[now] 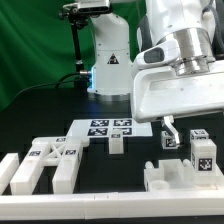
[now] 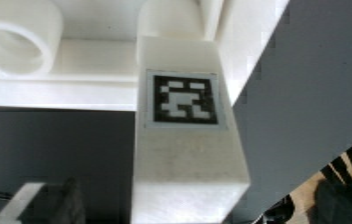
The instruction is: Assemble chair
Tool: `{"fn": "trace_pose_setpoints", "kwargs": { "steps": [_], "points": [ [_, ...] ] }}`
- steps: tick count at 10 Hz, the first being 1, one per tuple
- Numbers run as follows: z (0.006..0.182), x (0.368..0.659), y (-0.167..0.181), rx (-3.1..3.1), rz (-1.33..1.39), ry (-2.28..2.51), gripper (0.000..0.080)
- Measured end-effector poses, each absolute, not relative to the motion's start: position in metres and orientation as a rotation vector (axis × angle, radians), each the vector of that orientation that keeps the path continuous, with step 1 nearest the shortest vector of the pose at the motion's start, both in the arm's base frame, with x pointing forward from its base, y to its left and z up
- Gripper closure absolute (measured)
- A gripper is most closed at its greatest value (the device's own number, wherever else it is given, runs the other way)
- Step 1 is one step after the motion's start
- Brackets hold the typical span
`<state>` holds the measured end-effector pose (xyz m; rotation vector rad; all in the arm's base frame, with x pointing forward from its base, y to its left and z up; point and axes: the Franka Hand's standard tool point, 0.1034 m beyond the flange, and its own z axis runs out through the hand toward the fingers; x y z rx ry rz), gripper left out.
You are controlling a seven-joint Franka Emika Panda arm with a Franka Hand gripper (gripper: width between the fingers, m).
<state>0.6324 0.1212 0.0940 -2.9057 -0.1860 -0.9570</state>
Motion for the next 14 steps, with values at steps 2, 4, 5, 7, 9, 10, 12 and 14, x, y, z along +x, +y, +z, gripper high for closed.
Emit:
{"fn": "trace_pose_setpoints", "kwargs": {
  "steps": [2, 4, 5, 7, 9, 10, 12, 14],
  "points": [
    [0.091, 0.631, 0.120, -2.919, -0.910, -0.165, 0.0151],
    [0.102, 0.643, 0.116, -2.937, -0.800, -0.070, 0.0151],
    [0.092, 0.644, 0.114, -2.945, -0.770, -0.056, 0.0151],
    [0.091, 0.643, 0.124, -2.969, -0.553, -0.048, 0.0151],
    [0.088, 0.637, 0.124, -2.994, -0.306, -0.060, 0.0151],
    [0.089, 0.635, 0.124, -3.000, -0.181, -0.036, 0.0151],
    [0.089, 0.638, 0.114, -3.025, 0.158, 0.115, 0.0151],
    [0.085, 0.651, 0.111, -3.021, 0.125, 0.157, 0.0151]
  ]
}}
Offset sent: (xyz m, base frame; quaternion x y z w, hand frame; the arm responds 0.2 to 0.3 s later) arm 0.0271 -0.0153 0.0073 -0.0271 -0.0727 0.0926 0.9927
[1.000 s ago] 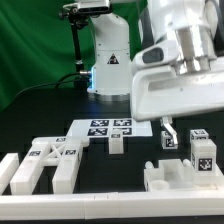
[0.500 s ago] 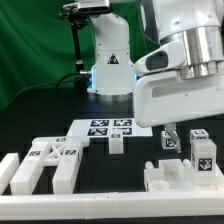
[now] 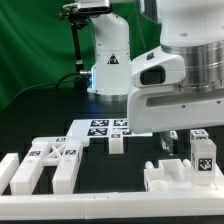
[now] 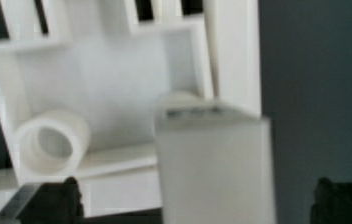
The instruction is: Assemble chair
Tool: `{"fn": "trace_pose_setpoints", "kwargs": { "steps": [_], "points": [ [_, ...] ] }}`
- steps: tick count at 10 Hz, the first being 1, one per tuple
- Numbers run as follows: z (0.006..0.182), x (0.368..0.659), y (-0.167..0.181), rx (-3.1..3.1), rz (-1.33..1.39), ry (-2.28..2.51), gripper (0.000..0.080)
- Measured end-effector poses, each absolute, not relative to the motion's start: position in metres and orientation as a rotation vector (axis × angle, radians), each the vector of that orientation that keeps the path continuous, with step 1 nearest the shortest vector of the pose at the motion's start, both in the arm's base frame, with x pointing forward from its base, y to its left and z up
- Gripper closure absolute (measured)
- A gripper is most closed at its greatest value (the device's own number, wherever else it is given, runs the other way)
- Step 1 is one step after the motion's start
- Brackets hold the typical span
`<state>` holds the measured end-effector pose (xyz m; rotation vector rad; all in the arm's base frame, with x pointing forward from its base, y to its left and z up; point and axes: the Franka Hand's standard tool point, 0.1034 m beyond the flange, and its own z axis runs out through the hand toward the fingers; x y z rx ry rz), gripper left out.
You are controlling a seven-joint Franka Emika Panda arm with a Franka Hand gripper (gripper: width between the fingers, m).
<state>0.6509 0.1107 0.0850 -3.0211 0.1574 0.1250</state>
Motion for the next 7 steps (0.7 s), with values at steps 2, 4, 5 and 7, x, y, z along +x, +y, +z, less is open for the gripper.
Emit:
{"fn": "trace_pose_setpoints", "kwargs": {
  "steps": [2, 4, 5, 7],
  "points": [
    [0.0843, 0.6502, 0.1114, -3.019, 0.131, 0.219, 0.0271],
    [0.0840, 0.6500, 0.1121, -3.000, 0.144, 0.443, 0.0406],
    [0.0839, 0.6499, 0.1123, -2.990, 0.149, 0.520, 0.0515],
    [0.0834, 0.6508, 0.1134, -2.953, 0.147, 0.723, 0.0515]
  ]
}}
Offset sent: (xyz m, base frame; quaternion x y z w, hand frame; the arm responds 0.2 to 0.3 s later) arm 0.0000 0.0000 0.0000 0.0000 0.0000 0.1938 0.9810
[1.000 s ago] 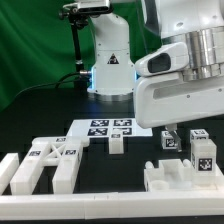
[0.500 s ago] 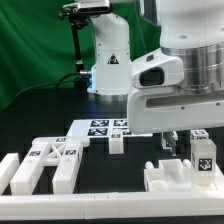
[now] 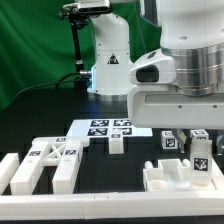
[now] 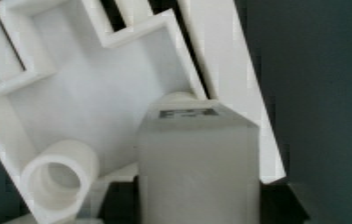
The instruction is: Assemble chair
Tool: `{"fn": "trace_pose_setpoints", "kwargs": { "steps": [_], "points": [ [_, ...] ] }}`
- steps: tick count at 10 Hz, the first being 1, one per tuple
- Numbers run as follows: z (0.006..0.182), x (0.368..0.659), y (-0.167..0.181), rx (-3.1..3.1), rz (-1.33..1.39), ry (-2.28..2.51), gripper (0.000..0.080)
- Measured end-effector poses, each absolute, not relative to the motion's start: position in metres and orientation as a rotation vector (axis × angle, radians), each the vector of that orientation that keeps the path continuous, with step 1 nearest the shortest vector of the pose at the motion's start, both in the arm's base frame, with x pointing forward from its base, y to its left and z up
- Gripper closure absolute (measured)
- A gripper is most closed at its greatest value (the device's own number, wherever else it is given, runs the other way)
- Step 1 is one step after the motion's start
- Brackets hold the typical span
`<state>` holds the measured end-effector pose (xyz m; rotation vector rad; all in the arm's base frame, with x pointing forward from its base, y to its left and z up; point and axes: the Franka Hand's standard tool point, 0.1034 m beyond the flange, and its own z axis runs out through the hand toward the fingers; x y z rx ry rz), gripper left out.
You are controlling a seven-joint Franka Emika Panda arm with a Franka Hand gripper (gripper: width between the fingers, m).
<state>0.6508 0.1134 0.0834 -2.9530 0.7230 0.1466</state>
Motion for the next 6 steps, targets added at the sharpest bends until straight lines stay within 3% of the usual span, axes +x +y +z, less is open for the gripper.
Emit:
{"fn": "trace_pose_setpoints", "kwargs": {
  "steps": [3, 6],
  "points": [
    [0.0827, 0.6529, 0.1125, -2.652, 0.073, 1.405, 0.0515],
    [0.0827, 0.6496, 0.1115, -2.378, 0.059, 1.766, 0.0515]
  ]
}}
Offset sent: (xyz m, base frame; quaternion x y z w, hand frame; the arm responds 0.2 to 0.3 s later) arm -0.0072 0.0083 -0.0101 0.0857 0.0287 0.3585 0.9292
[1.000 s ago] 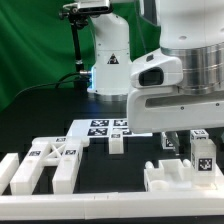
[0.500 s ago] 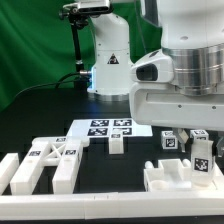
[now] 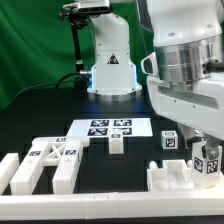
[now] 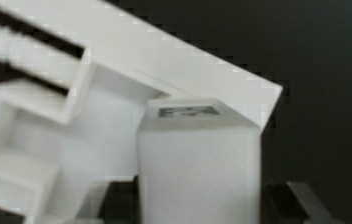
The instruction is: Assemble chair
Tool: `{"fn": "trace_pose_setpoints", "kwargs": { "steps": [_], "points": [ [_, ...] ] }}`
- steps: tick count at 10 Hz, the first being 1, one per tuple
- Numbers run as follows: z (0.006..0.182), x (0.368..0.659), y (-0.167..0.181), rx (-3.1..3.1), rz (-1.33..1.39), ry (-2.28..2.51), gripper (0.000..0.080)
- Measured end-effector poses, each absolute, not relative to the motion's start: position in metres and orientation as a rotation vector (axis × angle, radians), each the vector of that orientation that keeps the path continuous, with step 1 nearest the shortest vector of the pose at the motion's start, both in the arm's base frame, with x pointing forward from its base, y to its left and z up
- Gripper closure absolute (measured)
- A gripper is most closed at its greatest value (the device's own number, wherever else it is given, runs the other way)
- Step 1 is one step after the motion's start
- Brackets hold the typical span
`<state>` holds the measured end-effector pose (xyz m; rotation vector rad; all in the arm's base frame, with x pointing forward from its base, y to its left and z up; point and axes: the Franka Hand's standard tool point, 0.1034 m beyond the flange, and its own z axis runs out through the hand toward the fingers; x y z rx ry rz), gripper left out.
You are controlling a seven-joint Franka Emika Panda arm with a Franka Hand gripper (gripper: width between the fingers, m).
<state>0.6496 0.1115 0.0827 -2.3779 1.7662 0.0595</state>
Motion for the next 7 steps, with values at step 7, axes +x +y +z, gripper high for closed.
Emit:
{"fn": "trace_pose_setpoints", "kwargs": {
  "steps": [7],
  "points": [
    [0.081, 0.647, 0.125, -2.892, -0.022, 0.870, 0.0160]
  ]
}}
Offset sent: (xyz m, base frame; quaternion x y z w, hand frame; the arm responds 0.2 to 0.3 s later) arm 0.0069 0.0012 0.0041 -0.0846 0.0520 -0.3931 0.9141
